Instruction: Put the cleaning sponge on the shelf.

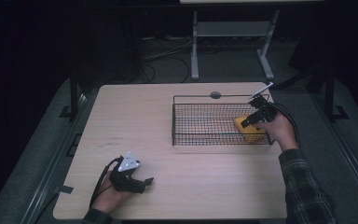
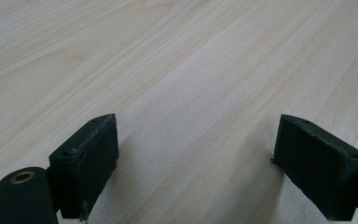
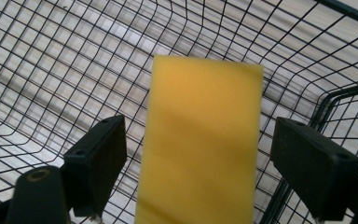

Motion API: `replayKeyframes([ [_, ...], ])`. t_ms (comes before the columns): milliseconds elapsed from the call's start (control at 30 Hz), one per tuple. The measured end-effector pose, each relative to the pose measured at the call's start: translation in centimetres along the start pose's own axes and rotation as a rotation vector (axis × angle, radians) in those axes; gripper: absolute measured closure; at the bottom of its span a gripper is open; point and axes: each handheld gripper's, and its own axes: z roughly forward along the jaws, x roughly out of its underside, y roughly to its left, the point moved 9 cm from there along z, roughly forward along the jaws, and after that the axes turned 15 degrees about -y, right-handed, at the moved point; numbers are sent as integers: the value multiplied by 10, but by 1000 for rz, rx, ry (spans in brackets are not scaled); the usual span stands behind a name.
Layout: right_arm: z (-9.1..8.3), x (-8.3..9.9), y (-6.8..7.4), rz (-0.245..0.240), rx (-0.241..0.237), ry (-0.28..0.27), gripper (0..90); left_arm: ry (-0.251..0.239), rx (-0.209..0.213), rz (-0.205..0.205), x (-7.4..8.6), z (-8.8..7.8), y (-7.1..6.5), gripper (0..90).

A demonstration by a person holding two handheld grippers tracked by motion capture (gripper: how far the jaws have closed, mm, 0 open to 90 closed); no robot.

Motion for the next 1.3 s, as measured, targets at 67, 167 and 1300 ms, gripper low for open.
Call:
replayKeyframes([
  [67,-2,0,0,1,2,-4,180,0,0,0,0,0,0,129],
  [167,-7,-2,1,-3,2,-17,179,0,0,0,0,0,0,129],
  [1300,-94,61,67,-80,-91,-253,170,0,-2,2,0,0,0,129],
])
